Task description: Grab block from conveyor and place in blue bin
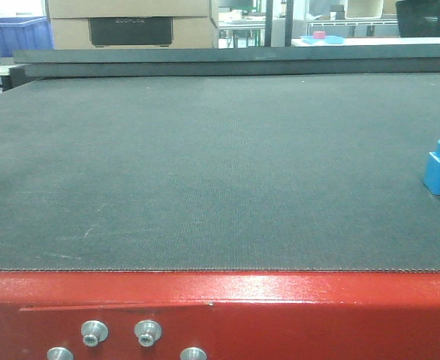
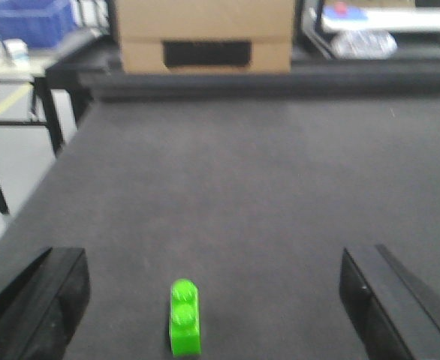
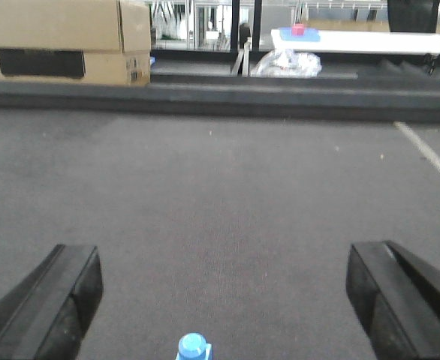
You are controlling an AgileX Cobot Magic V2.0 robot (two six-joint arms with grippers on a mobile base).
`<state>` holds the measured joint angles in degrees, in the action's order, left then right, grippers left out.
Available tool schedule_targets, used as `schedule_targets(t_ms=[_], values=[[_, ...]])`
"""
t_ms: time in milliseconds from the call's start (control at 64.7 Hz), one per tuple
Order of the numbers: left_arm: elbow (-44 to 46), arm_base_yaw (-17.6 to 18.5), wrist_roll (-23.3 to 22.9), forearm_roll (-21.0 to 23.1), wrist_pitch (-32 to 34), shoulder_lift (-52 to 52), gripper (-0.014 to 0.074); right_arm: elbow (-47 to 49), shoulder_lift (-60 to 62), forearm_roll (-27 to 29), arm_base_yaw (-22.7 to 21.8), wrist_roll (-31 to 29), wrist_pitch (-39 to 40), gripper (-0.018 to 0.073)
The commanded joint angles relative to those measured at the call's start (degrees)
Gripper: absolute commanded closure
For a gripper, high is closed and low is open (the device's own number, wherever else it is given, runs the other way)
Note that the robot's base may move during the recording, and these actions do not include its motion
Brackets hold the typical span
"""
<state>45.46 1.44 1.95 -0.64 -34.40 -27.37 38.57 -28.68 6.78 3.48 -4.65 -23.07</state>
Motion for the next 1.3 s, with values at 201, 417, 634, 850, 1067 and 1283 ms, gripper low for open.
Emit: schedule_targets(t_ms=[201,417,634,850,1067,1283], values=[[11.24,5.35,-1.21,-1.27,-7.66,-13.43,0.0027,11.93,-15.11,-0.68,3.52,-0.07,-14.46,-0.0010],[16.81,8.20,-1.21,-1.06,-8.33,-21.32,0.0027,23.71,-32.71,-0.68,6.44,-0.07,-25.89,-0.0010],[17.22,9.16,-1.21,-1.06,-8.33,-23.38,0.0027,28.79,-48.41,-3.66,6.23,7.38,-30.96,-0.0010],[17.22,9.16,-1.21,-1.06,-8.33,-23.27,0.0027,28.91,-59.87,-3.78,6.23,10.64,-27.85,-0.0010],[17.22,9.16,-1.21,-1.06,-8.33,-23.27,0.0027,28.91,-67.01,-3.78,6.23,11.54,-24.77,-0.0010],[17.22,9.16,-1.21,-1.06,-8.88,-23.27,0.0027,28.91,-70.11,-4.05,6.23,11.86,-21.85,0.0006]])
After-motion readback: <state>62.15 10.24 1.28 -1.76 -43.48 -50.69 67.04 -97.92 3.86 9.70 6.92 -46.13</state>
